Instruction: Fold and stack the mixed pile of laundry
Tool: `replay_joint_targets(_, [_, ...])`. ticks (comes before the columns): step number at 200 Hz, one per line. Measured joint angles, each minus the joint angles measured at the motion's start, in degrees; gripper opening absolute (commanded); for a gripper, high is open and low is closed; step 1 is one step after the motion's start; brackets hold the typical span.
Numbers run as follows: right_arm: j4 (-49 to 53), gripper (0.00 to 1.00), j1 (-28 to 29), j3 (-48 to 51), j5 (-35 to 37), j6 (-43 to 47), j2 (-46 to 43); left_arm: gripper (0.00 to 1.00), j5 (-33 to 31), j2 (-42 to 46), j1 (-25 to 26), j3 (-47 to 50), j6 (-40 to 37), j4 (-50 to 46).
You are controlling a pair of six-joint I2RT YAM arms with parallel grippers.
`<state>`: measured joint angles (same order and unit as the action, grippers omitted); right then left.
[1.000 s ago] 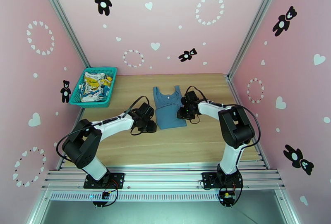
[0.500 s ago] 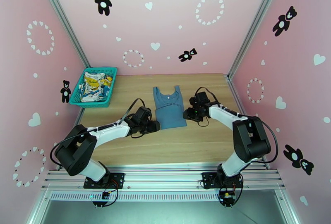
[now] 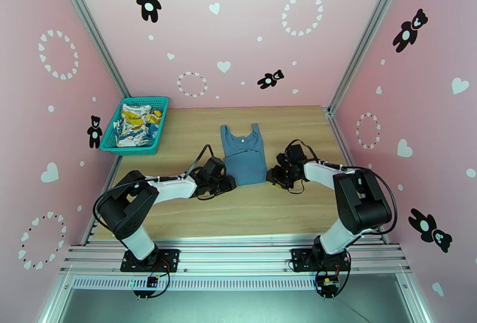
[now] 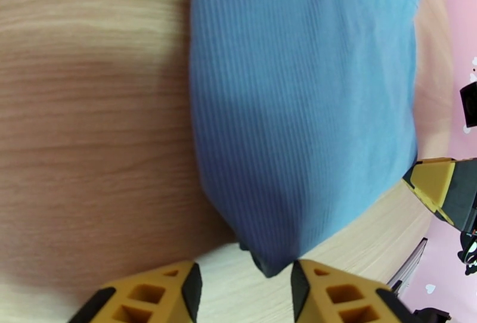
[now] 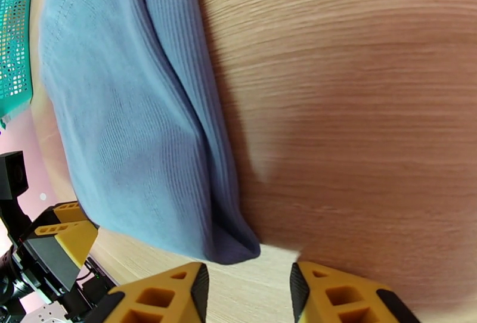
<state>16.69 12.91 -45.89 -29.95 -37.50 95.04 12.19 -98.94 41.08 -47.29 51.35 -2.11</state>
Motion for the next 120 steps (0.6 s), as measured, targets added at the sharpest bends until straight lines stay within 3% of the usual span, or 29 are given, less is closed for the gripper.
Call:
replay_joint_targets(57, [-0.9, 0.26, 0.1, -1.3, -1.1, -1.7, 2.2, 0.26, 0.0, -3.4, 0.2, -3.6, -1.4, 0.0])
replay_joint_targets(102, [-2.7, 0.12, 1.0, -2.1, -1.2, -1.9, 3.8, 0.0, -0.7, -4.8, 0.4, -5.2, -2.9, 0.6])
replay_joint_targets(120, [-3.6, 0.05, 1.5, -2.1, -1.1, -2.1, 3.9, 0.0, -0.9, -4.8, 0.4, -5.2, -3.7, 0.7])
